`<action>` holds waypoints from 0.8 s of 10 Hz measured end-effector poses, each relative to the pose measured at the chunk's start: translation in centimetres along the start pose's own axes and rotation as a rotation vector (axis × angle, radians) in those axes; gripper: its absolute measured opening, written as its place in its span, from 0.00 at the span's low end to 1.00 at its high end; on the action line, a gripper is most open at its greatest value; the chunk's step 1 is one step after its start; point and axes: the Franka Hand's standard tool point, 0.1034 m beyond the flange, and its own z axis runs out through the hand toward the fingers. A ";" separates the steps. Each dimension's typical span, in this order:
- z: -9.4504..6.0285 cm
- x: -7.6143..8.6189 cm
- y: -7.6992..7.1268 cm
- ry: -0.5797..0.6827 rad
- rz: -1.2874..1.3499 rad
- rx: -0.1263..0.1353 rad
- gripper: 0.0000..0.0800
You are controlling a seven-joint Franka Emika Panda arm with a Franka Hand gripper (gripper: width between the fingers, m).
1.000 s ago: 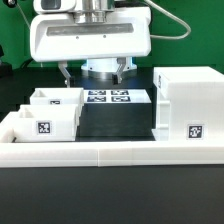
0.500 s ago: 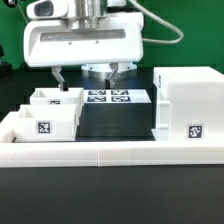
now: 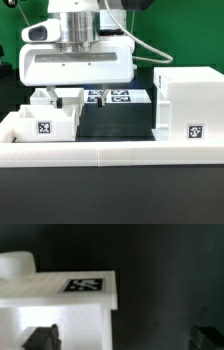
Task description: Assemble drawer
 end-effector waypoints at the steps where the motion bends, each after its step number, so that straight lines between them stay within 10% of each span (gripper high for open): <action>1: 0.4 -0.3 0.3 -0.005 0.027 0.008 0.81; 8: 1.1 -0.7 0.5 -0.032 -0.002 0.017 0.81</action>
Offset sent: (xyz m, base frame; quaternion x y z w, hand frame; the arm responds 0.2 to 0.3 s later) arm 0.0000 0.0000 0.0000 0.0000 0.0000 0.0000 1.0000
